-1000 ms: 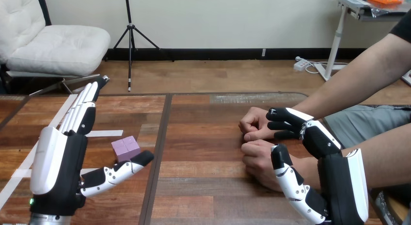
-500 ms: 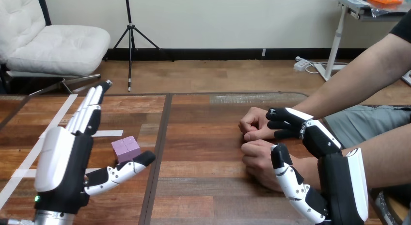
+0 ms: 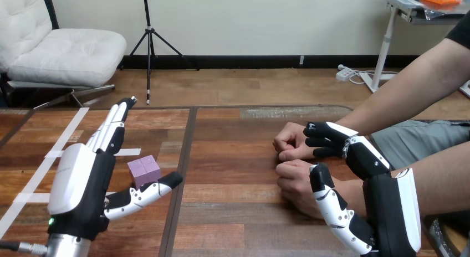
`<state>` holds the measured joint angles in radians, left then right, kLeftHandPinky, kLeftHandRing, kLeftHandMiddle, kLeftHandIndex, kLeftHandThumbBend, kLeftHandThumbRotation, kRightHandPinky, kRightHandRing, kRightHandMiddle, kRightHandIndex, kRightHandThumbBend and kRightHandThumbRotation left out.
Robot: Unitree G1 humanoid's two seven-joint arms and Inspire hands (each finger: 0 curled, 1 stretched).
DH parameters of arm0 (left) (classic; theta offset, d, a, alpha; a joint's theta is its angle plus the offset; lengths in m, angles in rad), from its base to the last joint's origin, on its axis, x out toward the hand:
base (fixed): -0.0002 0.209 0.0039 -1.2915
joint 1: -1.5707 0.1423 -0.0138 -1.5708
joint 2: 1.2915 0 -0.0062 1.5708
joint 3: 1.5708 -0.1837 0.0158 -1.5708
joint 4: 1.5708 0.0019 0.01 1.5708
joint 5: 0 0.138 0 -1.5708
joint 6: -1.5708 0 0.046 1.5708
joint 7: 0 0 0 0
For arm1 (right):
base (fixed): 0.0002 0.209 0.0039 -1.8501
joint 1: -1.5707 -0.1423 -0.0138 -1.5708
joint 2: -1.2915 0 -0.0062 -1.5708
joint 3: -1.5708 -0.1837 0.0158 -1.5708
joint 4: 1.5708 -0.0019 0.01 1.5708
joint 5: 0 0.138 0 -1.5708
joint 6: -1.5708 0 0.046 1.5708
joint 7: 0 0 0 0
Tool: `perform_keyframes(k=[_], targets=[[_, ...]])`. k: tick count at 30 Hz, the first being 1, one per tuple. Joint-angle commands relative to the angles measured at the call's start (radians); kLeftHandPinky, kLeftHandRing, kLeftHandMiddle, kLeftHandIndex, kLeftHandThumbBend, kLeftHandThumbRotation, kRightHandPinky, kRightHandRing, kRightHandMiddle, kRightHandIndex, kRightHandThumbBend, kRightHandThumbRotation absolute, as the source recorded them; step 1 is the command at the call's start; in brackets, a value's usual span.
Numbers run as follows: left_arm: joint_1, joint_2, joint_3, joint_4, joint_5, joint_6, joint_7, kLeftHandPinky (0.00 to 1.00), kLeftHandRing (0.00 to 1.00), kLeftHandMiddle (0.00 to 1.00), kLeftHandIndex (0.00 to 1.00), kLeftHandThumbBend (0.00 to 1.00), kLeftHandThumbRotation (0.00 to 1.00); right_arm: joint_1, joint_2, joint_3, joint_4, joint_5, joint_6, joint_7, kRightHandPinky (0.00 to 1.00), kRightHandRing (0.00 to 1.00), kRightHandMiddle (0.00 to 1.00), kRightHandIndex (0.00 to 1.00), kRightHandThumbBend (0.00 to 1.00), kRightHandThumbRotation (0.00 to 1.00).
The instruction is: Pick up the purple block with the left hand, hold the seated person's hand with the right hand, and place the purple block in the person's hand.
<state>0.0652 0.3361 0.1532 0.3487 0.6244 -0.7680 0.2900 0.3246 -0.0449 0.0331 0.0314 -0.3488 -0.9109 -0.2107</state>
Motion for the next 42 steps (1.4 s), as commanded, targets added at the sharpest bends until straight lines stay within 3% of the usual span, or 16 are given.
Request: perform_keyframes(k=[1,15,42], targets=[[-0.091,0.042,-0.029,0.029,-0.014,0.013,0.010,0.86,0.91,0.96,0.96,0.87,0.70,-0.063,0.005,0.000,0.000,0.017,-0.017,-0.005,0.61,0.68,0.72,0.72,0.32,0.53],[-0.158,0.084,-0.080,0.114,-0.039,0.046,-0.016,0.85,0.91,0.96,0.96,0.87,0.72,-0.059,0.003,0.000,-0.008,0.014,-0.006,-0.001,0.61,0.68,0.72,0.72,0.31,0.53],[-0.258,0.144,-0.160,0.234,-0.004,0.073,0.047,0.86,0.92,0.96,0.97,0.86,0.74,-0.053,0.002,-0.003,-0.007,0.018,-0.008,-0.001,0.62,0.68,0.71,0.71,0.31,0.52]])
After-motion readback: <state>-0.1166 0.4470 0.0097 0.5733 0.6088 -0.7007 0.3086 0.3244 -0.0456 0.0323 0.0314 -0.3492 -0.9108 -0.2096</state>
